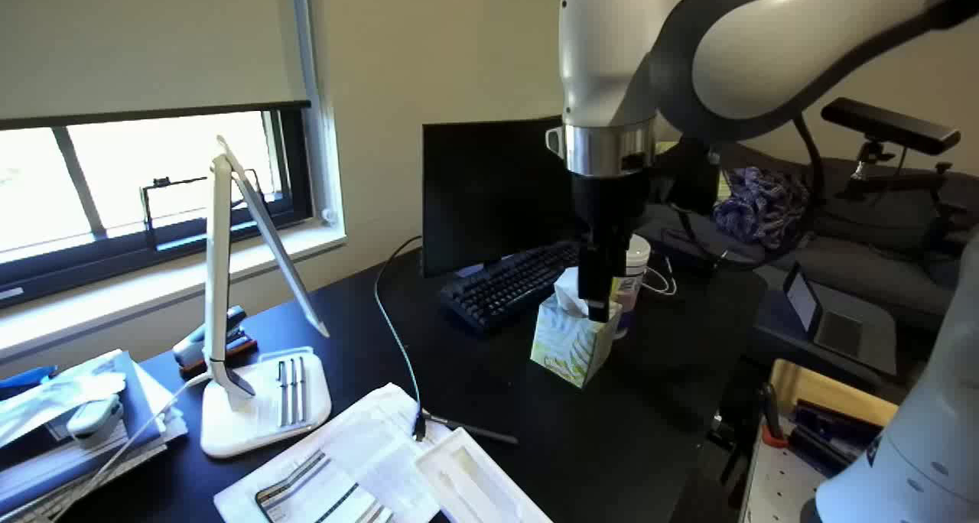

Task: Move the black cable to the left

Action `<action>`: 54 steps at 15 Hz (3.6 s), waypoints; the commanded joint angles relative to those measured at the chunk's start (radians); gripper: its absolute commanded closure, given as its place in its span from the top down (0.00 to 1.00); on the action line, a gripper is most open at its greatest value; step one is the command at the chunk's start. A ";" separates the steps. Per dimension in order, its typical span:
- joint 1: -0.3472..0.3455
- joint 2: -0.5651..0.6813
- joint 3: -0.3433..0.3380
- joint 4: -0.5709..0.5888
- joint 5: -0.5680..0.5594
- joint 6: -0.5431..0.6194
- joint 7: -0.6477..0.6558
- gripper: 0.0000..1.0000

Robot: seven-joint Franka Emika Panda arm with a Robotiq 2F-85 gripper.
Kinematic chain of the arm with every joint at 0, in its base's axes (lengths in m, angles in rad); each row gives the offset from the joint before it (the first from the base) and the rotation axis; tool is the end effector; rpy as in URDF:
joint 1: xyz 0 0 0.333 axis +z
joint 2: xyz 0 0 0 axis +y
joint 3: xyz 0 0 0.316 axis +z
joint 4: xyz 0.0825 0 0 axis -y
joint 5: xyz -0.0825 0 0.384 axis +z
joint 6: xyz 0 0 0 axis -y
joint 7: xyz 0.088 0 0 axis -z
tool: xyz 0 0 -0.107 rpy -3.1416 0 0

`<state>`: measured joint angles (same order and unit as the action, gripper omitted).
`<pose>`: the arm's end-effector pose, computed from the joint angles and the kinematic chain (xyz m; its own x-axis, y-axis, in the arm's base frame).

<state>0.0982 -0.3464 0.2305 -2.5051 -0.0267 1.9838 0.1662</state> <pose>0.3834 0.1280 0.3898 0.9762 0.1419 -0.1638 0.1637 -0.9781 0.1284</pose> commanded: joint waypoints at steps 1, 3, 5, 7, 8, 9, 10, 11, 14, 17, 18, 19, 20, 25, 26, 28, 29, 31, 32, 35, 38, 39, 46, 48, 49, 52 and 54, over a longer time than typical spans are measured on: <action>0.017 0.002 -0.016 0.002 -0.006 -0.003 0.005 1.00; 0.017 0.002 -0.016 0.002 -0.006 -0.003 0.005 1.00; 0.017 0.002 -0.016 0.002 -0.006 -0.003 0.005 1.00; 0.015 -0.026 -0.055 0.038 0.056 -0.023 -0.018 1.00; 0.004 -0.042 -0.085 0.061 0.085 -0.031 -0.031 1.00; -0.009 -0.051 -0.115 0.081 0.096 -0.034 -0.048 1.00; -0.027 -0.058 -0.151 0.096 0.112 -0.021 -0.050 1.00; -0.041 -0.056 -0.183 0.121 0.127 -0.035 -0.053 1.00; -0.090 -0.056 -0.277 0.149 0.141 -0.009 -0.101 1.00; -0.144 -0.045 -0.343 0.155 0.126 0.054 -0.127 1.00; -0.165 -0.017 -0.367 0.165 0.126 0.076 -0.127 1.00; -0.182 -0.016 -0.380 0.158 0.126 0.102 -0.114 1.00; -0.204 0.002 -0.399 0.160 0.120 0.139 -0.111 1.00; -0.293 0.071 -0.489 0.194 0.155 0.250 -0.078 1.00; -0.312 0.097 -0.509 0.214 0.167 0.264 -0.065 1.00; -0.347 0.145 -0.550 0.248 0.199 0.281 -0.053 1.00; -0.365 0.160 -0.565 0.255 0.208 0.284 -0.039 1.00; -0.390 0.202 -0.592 0.282 0.248 0.259 -0.009 1.00; -0.383 0.207 -0.590 0.292 0.288 0.251 -0.003 1.00; -0.396 0.193 -0.587 0.269 0.265 0.263 -0.037 1.00; -0.394 0.197 -0.582 0.275 0.267 0.262 -0.021 1.00; -0.399 0.205 -0.579 0.277 0.245 0.259 0.001 1.00; -0.489 0.406 -0.655 0.309 0.263 0.403 0.072 1.00; -0.512 0.475 -0.673 0.322 0.290 0.435 0.059 1.00; -0.523 0.501 -0.677 0.325 0.308 0.452 0.050 1.00; -0.553 0.597 -0.661 0.353 0.385 0.492 0.017 1.00; -0.566 0.656 -0.645 0.386 0.417 0.484 0.008 1.00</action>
<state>-0.4369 0.2134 -0.4482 -2.1821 0.3245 2.4564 0.2066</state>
